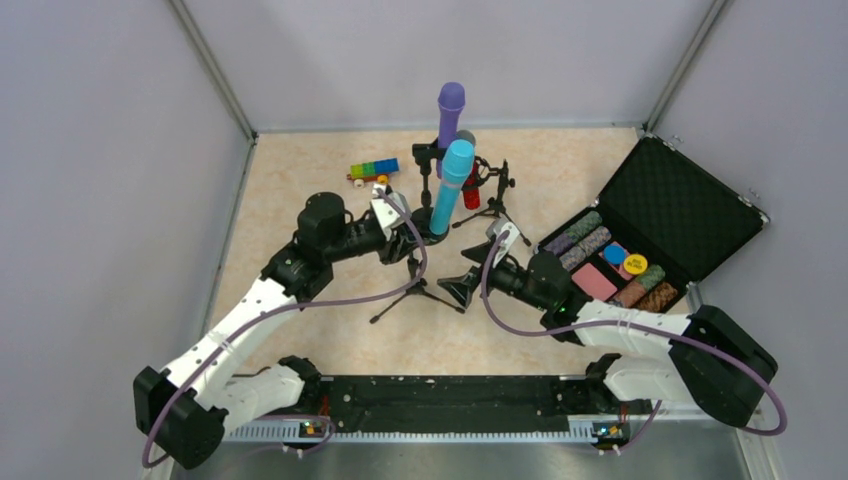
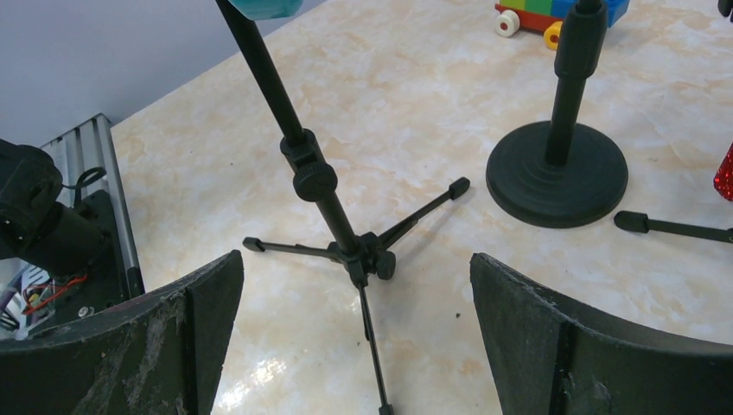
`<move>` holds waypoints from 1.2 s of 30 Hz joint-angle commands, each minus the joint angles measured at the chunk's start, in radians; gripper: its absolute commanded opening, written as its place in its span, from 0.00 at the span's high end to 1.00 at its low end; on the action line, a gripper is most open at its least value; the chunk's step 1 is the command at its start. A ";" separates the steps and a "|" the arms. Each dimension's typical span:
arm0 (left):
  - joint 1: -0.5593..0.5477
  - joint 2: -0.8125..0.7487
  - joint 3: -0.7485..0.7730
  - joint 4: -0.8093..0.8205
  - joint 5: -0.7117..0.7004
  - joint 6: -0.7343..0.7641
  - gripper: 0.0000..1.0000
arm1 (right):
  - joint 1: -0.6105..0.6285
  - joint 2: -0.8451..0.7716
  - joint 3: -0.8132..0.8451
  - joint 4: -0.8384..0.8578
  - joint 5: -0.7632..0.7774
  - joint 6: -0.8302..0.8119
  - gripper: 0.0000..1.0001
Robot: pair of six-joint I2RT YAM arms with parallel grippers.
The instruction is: Attach the microphones to the stand
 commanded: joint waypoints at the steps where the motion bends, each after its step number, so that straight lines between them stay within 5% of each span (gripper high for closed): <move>1: -0.013 -0.020 -0.031 0.069 -0.002 -0.020 1.00 | -0.013 -0.038 -0.013 0.022 0.008 -0.009 0.01; 36: -0.031 0.012 -0.250 0.191 -0.058 -0.073 1.00 | -0.027 -0.017 -0.041 0.043 0.023 0.000 0.01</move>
